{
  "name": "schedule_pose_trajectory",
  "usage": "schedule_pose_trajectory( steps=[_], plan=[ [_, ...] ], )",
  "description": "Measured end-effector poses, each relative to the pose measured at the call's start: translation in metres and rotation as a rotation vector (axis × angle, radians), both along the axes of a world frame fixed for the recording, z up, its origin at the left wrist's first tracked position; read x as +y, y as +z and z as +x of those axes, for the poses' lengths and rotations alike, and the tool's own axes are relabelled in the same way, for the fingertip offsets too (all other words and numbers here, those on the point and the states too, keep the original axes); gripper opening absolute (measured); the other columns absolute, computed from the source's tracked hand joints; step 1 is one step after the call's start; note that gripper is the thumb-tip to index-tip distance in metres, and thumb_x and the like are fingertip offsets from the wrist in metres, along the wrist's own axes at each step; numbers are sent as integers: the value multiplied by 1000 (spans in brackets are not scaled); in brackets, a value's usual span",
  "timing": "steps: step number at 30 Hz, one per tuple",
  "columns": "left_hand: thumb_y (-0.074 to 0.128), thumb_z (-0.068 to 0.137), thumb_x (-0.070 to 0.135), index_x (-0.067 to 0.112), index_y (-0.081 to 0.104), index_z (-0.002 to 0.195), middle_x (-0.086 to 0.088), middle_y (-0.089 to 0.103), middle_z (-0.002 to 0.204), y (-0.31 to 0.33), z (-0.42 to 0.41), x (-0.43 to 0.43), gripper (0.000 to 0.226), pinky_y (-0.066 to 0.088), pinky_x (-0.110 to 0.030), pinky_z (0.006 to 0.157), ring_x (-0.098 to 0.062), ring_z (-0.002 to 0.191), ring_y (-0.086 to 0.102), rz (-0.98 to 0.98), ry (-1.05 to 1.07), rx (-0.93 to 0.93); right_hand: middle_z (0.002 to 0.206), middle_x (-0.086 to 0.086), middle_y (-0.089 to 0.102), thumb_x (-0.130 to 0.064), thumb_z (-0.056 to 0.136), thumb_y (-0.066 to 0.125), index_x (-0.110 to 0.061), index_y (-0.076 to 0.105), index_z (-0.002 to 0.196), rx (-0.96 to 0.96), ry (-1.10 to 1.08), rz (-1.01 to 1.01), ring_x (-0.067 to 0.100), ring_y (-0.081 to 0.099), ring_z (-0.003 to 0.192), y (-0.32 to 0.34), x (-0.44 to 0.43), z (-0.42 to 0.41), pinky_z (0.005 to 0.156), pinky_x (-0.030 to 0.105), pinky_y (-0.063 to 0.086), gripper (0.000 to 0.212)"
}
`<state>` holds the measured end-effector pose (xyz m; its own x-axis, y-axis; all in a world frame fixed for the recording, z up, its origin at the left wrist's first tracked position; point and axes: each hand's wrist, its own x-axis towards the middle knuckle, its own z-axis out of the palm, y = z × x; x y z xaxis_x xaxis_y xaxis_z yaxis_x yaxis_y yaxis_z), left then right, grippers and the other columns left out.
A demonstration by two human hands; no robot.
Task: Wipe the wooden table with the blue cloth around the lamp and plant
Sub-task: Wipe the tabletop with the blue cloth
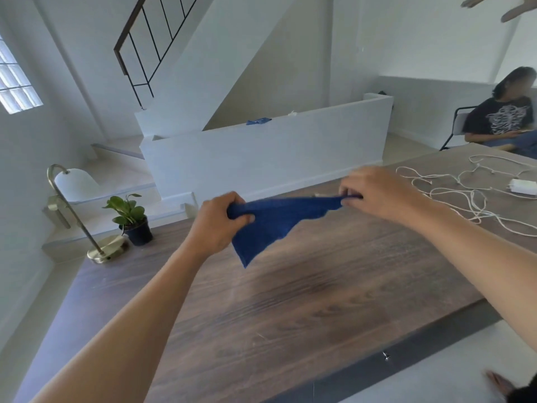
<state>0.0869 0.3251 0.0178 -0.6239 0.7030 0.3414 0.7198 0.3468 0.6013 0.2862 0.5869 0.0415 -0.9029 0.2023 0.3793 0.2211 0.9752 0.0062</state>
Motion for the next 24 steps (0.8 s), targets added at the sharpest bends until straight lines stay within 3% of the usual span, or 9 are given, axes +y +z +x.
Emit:
schedule_pose_trajectory(
  steps=[3,6,8,10,15,17,19,21,24],
  plan=[
    [80,74,32,16,63,84,5,63,76,-58,15,-17,25,42,-28,67,-12,70,57,-485,-272,-193,86,-12,61,-36,82,71,-31,68,96,-422,-50,-258,12,58,81,-60,-13,24,72,31,47,14],
    [75,78,40,19,70,95,12,70,85,-122,46,-34,27,48,-22,76,-11,84,68,-933,-439,-439,88,-15,62,-35,80,69,-33,67,99,-744,-67,-395,10,61,83,-132,-29,48,77,32,51,19],
    [67,82,45,18,72,90,7,74,84,-148,56,-39,28,51,-21,73,-8,77,70,-890,-411,-520,92,-20,60,-35,82,67,-34,66,102,-829,-94,-491,7,60,88,-154,-33,57,80,27,49,20],
    [63,87,43,19,71,87,6,73,80,-160,49,-42,26,52,-19,70,-3,67,67,-683,-256,-465,105,-21,60,-40,87,64,-35,65,110,-744,-151,-577,4,60,92,-152,-27,56,84,26,48,23],
    [55,93,34,26,68,98,11,69,94,-177,20,-51,16,46,-27,80,-10,92,64,-389,91,-241,145,-10,44,-52,94,50,-29,46,139,-425,-187,-543,14,51,124,-158,-31,29,100,34,43,50],
    [53,94,36,25,64,107,9,64,104,-188,11,-58,20,43,-30,84,-14,101,60,-378,148,-180,157,-6,26,-56,94,46,-28,31,149,-380,-122,-557,18,32,141,-178,-56,12,112,37,32,63],
    [51,95,40,24,58,118,4,59,116,-200,7,-65,29,41,-36,95,-19,113,53,-404,185,-140,164,1,4,-62,93,40,-30,14,154,-372,-79,-499,25,4,150,-202,-85,-6,121,43,11,74],
    [48,95,45,25,52,128,1,54,127,-208,4,-70,38,35,-42,103,-21,123,46,-440,237,-131,163,3,-15,-70,91,31,-35,-1,154,-392,-112,-431,31,-17,149,-229,-108,-26,120,52,-6,79],
    [43,97,48,25,42,138,-4,45,139,-215,-2,-71,48,28,-47,108,-27,133,37,-474,296,-106,161,5,-19,-78,87,12,-37,-8,153,-454,-216,-317,38,-23,146,-258,-135,-46,113,63,-13,81]
  ],
)
